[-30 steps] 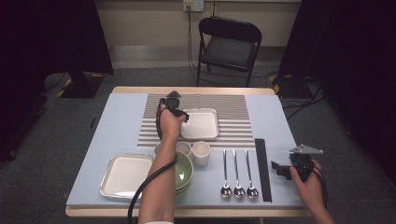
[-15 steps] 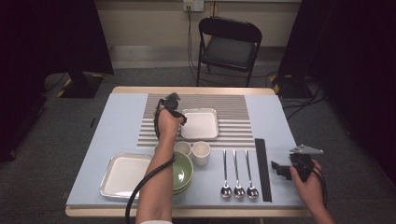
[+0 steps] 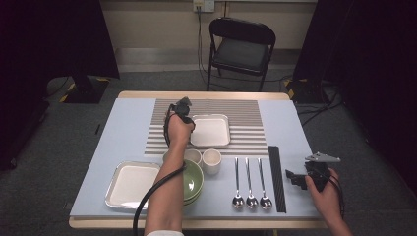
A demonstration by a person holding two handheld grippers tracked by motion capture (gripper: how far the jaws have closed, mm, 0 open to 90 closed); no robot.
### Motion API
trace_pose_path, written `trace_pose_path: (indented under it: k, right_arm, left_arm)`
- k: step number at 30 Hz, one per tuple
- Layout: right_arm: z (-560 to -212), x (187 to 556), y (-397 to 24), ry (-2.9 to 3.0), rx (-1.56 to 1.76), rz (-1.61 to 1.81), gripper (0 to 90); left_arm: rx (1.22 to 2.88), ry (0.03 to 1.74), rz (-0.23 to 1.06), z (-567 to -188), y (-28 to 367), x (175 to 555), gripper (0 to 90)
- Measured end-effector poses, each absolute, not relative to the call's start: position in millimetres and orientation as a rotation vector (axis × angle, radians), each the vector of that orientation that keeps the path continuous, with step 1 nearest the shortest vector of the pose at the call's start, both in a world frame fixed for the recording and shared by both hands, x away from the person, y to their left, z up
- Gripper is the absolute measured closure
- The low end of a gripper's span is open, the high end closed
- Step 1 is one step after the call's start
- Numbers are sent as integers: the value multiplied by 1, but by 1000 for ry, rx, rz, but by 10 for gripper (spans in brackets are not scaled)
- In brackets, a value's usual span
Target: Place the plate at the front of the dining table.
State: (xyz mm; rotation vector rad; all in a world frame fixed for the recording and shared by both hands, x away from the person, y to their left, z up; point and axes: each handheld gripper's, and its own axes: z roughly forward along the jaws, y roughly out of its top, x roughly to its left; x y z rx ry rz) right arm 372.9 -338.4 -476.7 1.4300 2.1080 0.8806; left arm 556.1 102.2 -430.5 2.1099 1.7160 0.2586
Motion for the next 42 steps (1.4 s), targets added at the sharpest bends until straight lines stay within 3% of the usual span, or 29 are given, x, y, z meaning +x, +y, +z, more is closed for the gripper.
trace_pose_path:
  k: [8, 19, 31, 42]
  right_arm:
    - [-477, 373, -338, 2108, 1430, 880, 119]
    - [-477, 373, -338, 2108, 1428, 882, 118]
    - [-477, 373, -339, 2109, 1426, 879, 119]
    - [-477, 373, -339, 2109, 1426, 880, 118]
  left_arm:
    - [2106, 1726, 247, -431, 99, 559, 730]
    - [2086, 1746, 261, -430, 103, 560, 744]
    - [2058, 1728, 282, -426, 111, 557, 637]
    - [1982, 1694, 266, -413, 119, 551, 434]
